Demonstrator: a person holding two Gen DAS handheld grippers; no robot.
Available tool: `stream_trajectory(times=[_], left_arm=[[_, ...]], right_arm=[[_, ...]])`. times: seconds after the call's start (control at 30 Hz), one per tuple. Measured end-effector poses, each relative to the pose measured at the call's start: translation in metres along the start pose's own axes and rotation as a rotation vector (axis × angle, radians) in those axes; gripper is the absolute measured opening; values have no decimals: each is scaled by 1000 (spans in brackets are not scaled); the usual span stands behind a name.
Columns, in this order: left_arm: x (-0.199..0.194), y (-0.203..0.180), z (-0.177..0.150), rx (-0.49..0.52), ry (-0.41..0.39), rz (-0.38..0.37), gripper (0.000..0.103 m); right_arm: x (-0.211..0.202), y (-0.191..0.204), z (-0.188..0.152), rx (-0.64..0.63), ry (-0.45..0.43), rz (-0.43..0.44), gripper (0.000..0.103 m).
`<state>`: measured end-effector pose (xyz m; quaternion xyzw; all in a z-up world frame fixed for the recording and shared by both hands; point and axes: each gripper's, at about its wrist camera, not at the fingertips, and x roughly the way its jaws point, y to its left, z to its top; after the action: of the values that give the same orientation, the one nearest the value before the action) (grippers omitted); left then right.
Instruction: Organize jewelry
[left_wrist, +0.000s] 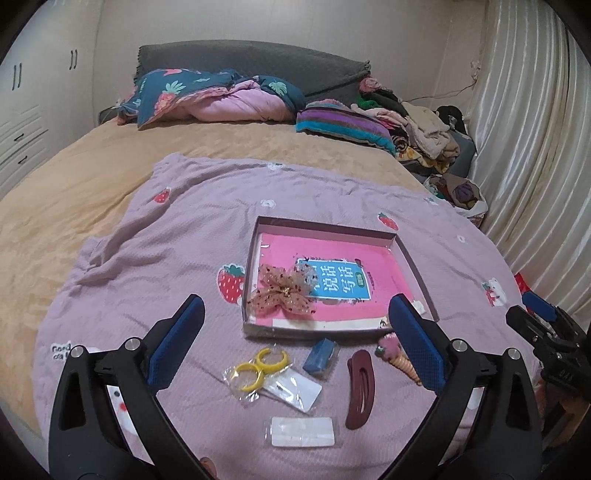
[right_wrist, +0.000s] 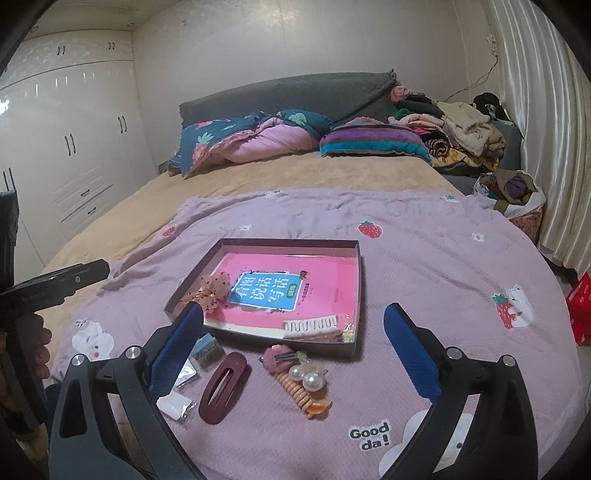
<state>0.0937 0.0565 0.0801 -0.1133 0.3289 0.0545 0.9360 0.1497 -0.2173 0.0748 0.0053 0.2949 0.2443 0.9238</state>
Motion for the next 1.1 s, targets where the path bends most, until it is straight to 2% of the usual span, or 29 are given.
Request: stream_trajectory(times=[0.47, 1.1], left_arm=[[-21, 8, -29, 9, 9, 15, 93], [-8, 5, -89, 63, 131, 24, 93]], right_arm=[[-14, 17, -21, -41, 21, 36, 98], [-10, 20, -69, -84, 114, 40, 98]])
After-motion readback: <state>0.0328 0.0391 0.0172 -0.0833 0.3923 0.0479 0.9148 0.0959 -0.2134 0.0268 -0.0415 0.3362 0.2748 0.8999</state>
